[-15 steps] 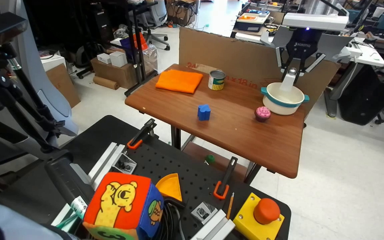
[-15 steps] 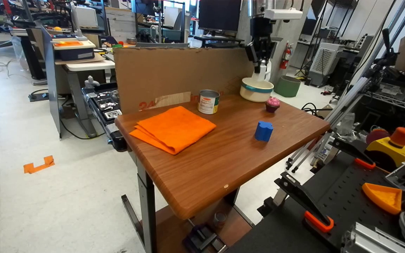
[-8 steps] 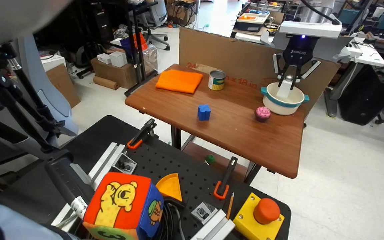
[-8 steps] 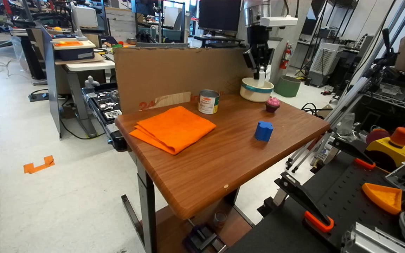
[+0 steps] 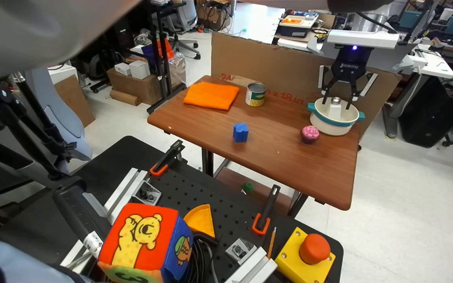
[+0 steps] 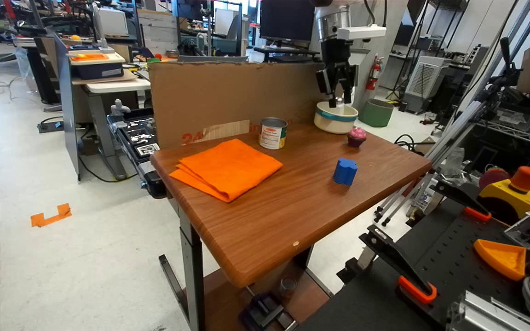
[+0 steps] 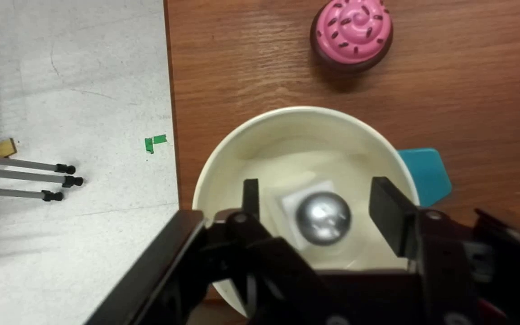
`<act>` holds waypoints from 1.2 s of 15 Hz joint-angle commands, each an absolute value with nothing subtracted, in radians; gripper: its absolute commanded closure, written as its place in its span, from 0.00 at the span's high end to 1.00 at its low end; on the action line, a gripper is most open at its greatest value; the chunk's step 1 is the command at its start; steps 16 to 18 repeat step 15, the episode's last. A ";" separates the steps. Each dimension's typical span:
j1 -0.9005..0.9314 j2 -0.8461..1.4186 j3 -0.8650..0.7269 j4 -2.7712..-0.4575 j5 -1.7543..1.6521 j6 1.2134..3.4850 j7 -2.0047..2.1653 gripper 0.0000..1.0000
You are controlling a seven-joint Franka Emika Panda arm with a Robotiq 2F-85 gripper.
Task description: Put the salt cellar in the white pot
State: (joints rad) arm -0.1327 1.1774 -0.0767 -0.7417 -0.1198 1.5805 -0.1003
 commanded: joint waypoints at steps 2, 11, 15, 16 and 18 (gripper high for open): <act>-0.129 1.209 -0.078 -0.663 -0.124 1.509 -0.113 1.00; -0.138 1.122 -0.040 -0.715 -0.058 1.553 -0.131 1.00; -0.144 1.080 -0.027 -0.747 -0.046 1.553 -0.128 1.00; -0.144 1.080 -0.027 -0.747 -0.046 1.553 -0.128 1.00; -0.144 1.080 -0.027 -0.747 -0.046 1.553 -0.128 1.00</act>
